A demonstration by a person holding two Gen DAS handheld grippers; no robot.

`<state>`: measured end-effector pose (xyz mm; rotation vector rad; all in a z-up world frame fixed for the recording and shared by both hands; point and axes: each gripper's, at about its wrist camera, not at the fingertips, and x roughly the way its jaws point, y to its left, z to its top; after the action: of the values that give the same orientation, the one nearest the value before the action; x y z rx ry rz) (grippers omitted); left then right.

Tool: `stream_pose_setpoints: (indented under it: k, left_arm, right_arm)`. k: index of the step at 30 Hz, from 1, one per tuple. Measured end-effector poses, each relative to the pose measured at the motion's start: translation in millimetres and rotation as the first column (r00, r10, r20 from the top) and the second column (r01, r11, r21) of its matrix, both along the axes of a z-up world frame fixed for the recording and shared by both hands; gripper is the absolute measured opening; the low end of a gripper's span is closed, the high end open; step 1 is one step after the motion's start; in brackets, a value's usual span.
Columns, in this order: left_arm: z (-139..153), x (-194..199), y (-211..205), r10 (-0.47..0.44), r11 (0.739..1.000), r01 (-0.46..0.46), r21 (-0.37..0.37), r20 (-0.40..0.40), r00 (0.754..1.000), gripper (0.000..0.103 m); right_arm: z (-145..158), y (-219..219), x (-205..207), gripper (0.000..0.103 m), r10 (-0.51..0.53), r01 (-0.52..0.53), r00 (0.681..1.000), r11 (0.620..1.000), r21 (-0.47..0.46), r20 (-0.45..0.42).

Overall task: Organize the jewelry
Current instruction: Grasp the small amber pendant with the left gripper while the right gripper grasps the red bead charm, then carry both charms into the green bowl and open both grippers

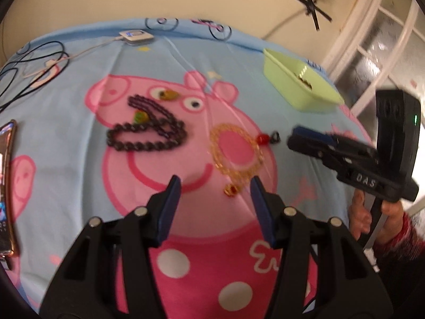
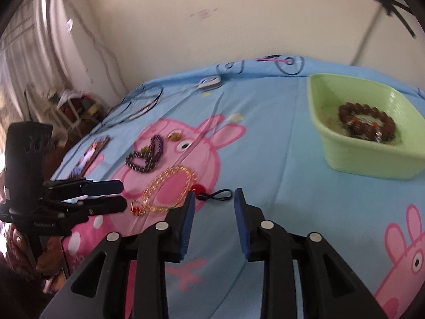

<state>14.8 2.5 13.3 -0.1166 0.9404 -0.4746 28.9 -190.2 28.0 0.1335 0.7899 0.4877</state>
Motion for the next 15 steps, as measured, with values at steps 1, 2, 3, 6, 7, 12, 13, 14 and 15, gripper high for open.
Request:
stream_pose_setpoints:
  k: [1,2,3,6,7,12,13,14,15]
  left_arm:
    - [-1.6,-0.9,-3.8,-0.008,1.000,0.008,0.008,-0.002,1.000,0.052]
    - [-2.5,-1.7,-6.9,-0.014,1.000,0.014,0.016,0.001,1.000,0.052]
    - [-2.6,-2.6,-10.8,-0.020,0.999,0.019,0.029,0.009,1.000,0.052]
    - [-4.4,-2.1,-18.3,-0.014,0.996,0.012,0.089,0.028,1.000,0.025]
    - [-5.1,-1.3,-18.6,-0.008,0.994,0.005,0.105,0.029,1.000,0.018]
    - [-5.2,-1.5,-9.6,-0.016,0.999,0.017,0.031,-0.025,1.000,0.011]
    - [-4.2,-2.7,-9.2,-0.024,1.000,0.024,0.011,-0.035,0.999,0.011]
    - [-2.6,-3.0,-9.3,-0.031,0.999,0.031,-0.008,-0.042,0.999,0.011]
    - [0.6,-2.5,-10.6,-0.038,0.999,0.036,-0.027,-0.046,0.998,0.011]
  right_arm:
    - [-0.2,4.0,2.7,0.012,0.015,-0.015,1.000,1.000,-0.020,0.000]
    - [-0.1,6.3,5.2,0.014,0.024,-0.024,1.000,0.999,-0.035,0.000]
    - [0.4,8.9,7.7,0.016,0.033,-0.033,0.999,0.998,-0.052,0.003]
    - [-1.0,17.8,17.1,0.017,0.070,-0.069,0.998,0.990,-0.120,0.003]
    - [-4.7,21.5,21.7,0.017,0.088,-0.089,0.996,0.986,-0.144,-0.014]
    - [-10.0,24.2,18.8,0.000,0.138,-0.142,0.990,0.973,-0.184,-0.034]
    - [-10.2,19.8,16.4,0.000,0.137,-0.141,0.990,0.976,-0.165,-0.039]
    - [-10.4,16.1,14.6,0.000,0.132,-0.136,0.990,0.979,-0.150,-0.040]
    - [-10.0,12.2,12.0,0.000,0.124,-0.128,0.992,0.983,-0.134,-0.033]
